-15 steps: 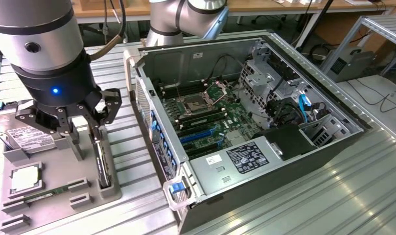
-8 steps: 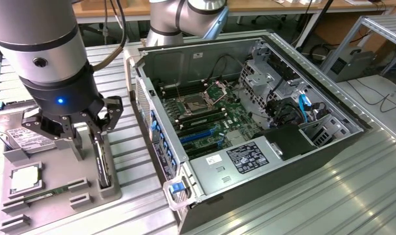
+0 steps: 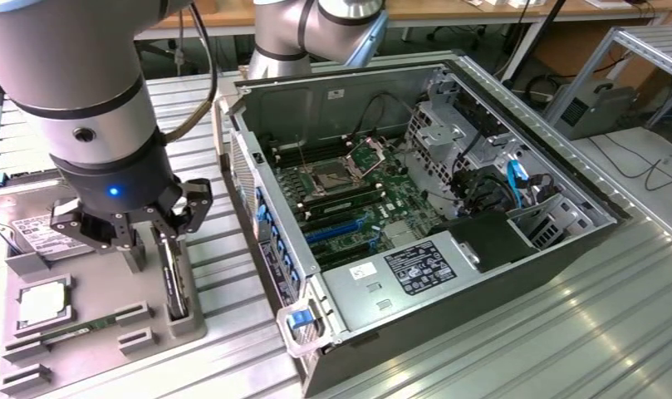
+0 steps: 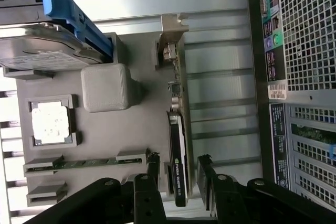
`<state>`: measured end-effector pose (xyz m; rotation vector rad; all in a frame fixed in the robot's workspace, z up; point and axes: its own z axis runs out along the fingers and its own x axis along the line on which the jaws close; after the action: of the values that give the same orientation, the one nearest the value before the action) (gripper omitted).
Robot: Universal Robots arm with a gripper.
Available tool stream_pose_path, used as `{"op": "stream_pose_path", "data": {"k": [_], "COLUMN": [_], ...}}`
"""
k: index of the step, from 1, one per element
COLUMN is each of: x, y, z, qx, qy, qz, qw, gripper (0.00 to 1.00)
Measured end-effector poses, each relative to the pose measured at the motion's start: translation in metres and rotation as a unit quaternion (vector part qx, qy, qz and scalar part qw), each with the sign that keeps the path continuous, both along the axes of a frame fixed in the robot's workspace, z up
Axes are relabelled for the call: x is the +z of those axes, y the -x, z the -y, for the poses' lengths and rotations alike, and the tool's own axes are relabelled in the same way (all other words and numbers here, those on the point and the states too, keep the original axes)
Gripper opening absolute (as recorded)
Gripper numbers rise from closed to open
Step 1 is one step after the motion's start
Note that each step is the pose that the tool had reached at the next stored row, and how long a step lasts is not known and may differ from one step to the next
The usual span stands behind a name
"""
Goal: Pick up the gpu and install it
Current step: 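Pick up the gpu and move the gpu toward the slot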
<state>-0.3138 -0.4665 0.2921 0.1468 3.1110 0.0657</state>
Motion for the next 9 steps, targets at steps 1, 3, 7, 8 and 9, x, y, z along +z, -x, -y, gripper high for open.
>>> {"op": "stream_pose_path", "data": {"k": [1,3,7,8,9], "x": [-0.0037,-0.008,-0.01,-0.0104,-0.0107], "y": [-0.0003,-0.0005,-0.001,-0.0023,-0.0033], "z": [0.0,0.0,0.0,0.0,0.0], "qx": [0.0,0.0,-0.001,0.0,-0.001], "qy": [0.0,0.0,0.0001,0.0,0.0], "qz": [0.0,0.0,-0.0001,-0.0001,-0.0001], "qw": [1.0,1.0,1.0,1.0,1.0], "gripper": [0.42,0.42,0.42,0.42,0.42]}}
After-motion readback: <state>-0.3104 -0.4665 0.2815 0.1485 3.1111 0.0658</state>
